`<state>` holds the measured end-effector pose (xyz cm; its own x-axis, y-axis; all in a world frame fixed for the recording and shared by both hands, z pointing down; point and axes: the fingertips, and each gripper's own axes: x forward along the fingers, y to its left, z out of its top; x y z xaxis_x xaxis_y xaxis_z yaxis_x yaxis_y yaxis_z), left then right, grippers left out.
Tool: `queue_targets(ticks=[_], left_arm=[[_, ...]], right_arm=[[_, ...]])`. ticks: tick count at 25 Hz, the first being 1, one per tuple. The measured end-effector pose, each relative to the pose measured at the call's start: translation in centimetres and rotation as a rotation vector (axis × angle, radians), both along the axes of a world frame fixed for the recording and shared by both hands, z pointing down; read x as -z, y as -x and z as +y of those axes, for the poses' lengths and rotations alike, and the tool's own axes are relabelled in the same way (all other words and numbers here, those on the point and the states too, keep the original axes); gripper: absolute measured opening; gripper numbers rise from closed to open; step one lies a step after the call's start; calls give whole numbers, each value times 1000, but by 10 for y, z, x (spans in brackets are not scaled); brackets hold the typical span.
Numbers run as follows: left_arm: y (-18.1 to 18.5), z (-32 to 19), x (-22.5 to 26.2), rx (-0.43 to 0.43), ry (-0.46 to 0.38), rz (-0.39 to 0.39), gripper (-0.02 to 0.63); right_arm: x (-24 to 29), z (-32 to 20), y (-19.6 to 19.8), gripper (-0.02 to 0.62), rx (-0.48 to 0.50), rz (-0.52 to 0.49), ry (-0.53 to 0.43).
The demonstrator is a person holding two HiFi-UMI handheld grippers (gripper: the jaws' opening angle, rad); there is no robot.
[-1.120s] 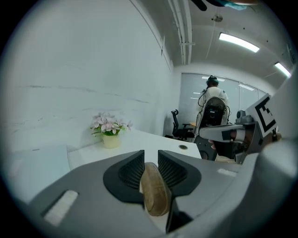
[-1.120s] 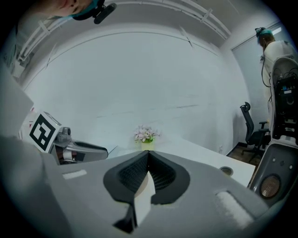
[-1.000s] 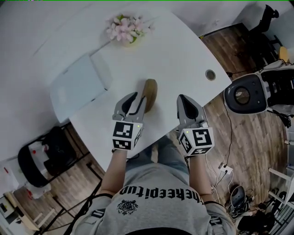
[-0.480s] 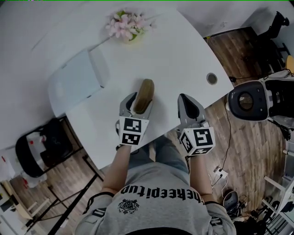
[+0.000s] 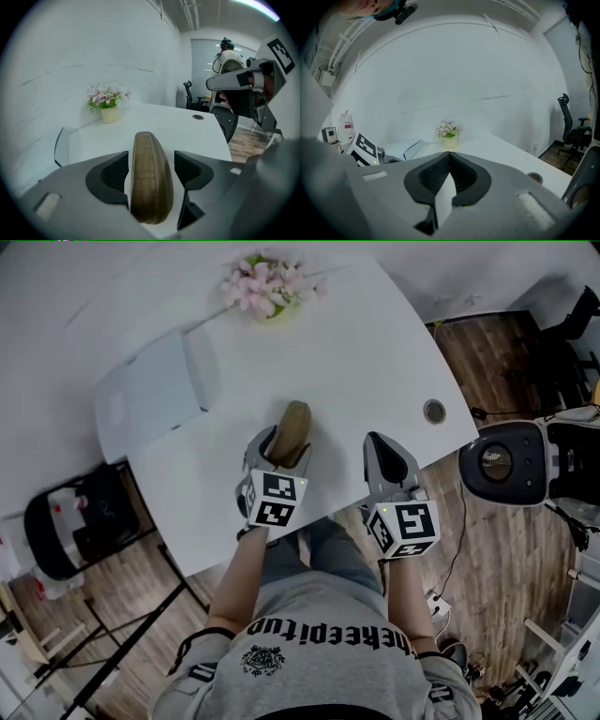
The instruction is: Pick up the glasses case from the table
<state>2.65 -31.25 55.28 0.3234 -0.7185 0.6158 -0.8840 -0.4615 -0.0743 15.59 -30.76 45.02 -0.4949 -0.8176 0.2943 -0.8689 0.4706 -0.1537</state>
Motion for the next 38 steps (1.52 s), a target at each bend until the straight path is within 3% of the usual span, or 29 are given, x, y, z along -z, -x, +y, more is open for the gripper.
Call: queue_targets(ticks=[14, 21, 38], left_arm=[[-1, -4, -25, 35, 62, -50, 305], [0, -3, -20, 62, 70, 6, 287], [20, 10, 62, 78, -104, 169, 285]], right_arm=[[-7, -13, -3, 3, 70, 0, 13], [-3, -15, 0, 3, 87, -8, 2], [19, -6, 23, 3, 97, -24, -58]])
